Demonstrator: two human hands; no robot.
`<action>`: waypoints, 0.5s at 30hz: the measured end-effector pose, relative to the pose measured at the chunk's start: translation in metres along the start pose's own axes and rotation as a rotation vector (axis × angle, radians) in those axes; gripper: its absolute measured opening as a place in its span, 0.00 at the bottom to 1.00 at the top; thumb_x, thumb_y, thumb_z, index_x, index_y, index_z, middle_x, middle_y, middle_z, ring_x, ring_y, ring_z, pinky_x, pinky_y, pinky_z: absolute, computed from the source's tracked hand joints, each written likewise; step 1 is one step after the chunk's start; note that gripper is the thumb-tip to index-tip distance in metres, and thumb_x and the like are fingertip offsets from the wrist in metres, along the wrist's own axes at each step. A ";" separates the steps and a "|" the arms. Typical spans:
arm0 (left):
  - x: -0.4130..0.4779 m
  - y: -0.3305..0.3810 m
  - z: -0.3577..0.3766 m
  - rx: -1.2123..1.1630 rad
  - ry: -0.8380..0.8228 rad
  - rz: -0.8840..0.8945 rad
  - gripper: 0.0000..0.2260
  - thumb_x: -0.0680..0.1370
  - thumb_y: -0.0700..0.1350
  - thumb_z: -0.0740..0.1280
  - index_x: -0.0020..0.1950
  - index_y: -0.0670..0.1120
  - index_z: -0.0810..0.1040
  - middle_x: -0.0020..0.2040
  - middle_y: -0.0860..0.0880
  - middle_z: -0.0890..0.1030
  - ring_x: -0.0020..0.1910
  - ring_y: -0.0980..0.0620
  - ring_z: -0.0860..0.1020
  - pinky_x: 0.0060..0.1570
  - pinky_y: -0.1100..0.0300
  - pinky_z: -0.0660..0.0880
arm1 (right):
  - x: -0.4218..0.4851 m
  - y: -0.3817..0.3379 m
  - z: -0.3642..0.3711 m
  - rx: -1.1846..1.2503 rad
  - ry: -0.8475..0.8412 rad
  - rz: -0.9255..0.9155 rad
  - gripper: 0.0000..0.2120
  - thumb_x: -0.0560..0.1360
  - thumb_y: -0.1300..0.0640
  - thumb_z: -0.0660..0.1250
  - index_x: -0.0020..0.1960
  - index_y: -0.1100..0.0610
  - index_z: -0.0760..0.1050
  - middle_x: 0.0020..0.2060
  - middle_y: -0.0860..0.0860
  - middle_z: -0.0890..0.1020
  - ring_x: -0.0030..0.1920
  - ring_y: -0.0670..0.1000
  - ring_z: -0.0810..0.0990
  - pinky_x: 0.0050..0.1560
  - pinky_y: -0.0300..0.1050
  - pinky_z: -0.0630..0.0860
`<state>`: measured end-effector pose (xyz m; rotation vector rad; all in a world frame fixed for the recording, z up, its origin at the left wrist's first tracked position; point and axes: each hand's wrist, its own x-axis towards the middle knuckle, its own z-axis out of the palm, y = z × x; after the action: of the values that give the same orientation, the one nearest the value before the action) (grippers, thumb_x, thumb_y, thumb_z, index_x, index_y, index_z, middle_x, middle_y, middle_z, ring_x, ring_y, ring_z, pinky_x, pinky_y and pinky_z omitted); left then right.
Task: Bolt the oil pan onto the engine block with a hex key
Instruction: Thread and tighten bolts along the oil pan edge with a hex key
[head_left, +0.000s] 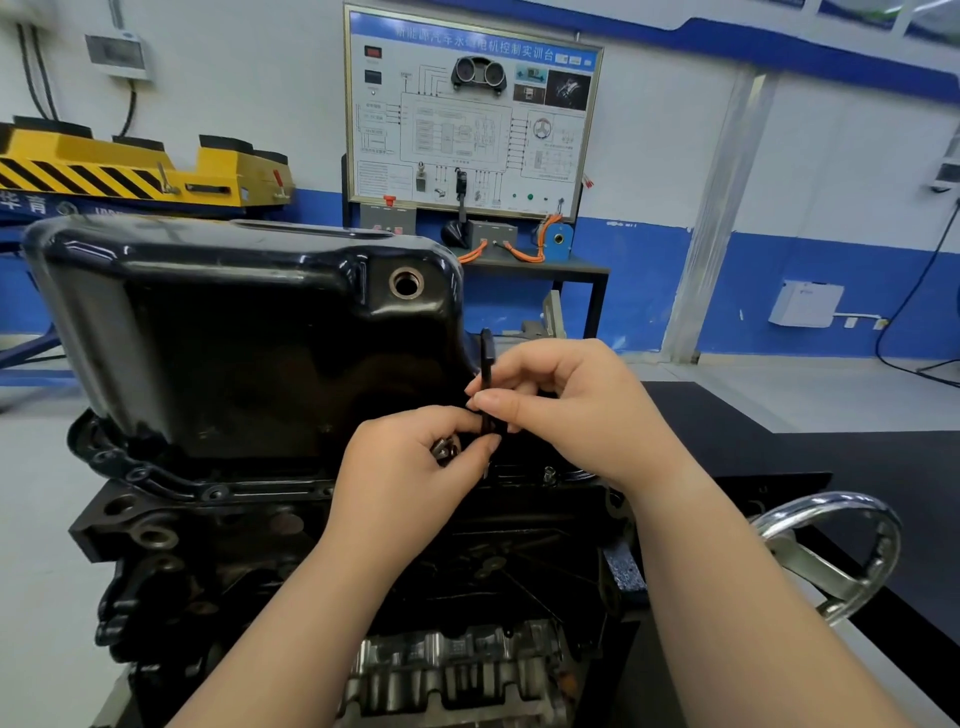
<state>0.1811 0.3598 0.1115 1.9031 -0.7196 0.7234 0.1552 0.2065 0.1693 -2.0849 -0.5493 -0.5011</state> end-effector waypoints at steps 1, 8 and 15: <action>0.000 0.001 0.000 -0.004 0.000 0.002 0.11 0.70 0.45 0.74 0.37 0.62 0.79 0.35 0.65 0.78 0.34 0.62 0.77 0.34 0.69 0.71 | 0.000 0.000 0.000 0.006 0.007 0.009 0.04 0.71 0.60 0.72 0.44 0.53 0.82 0.35 0.49 0.84 0.37 0.56 0.80 0.46 0.47 0.80; 0.000 0.000 0.001 -0.016 -0.008 -0.013 0.04 0.70 0.50 0.72 0.39 0.60 0.80 0.34 0.60 0.80 0.36 0.59 0.78 0.36 0.64 0.73 | -0.001 0.001 0.003 -0.022 0.042 0.004 0.05 0.70 0.59 0.74 0.39 0.52 0.78 0.30 0.49 0.80 0.33 0.47 0.78 0.41 0.41 0.78; 0.000 -0.001 0.001 0.005 0.007 0.022 0.05 0.71 0.44 0.73 0.41 0.55 0.83 0.31 0.59 0.80 0.34 0.59 0.78 0.33 0.62 0.74 | -0.005 -0.002 0.001 0.014 -0.017 -0.034 0.10 0.74 0.63 0.68 0.52 0.51 0.81 0.42 0.50 0.85 0.38 0.44 0.81 0.48 0.36 0.78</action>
<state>0.1818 0.3591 0.1101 1.8990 -0.7365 0.7460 0.1500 0.2077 0.1671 -2.0711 -0.5978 -0.4982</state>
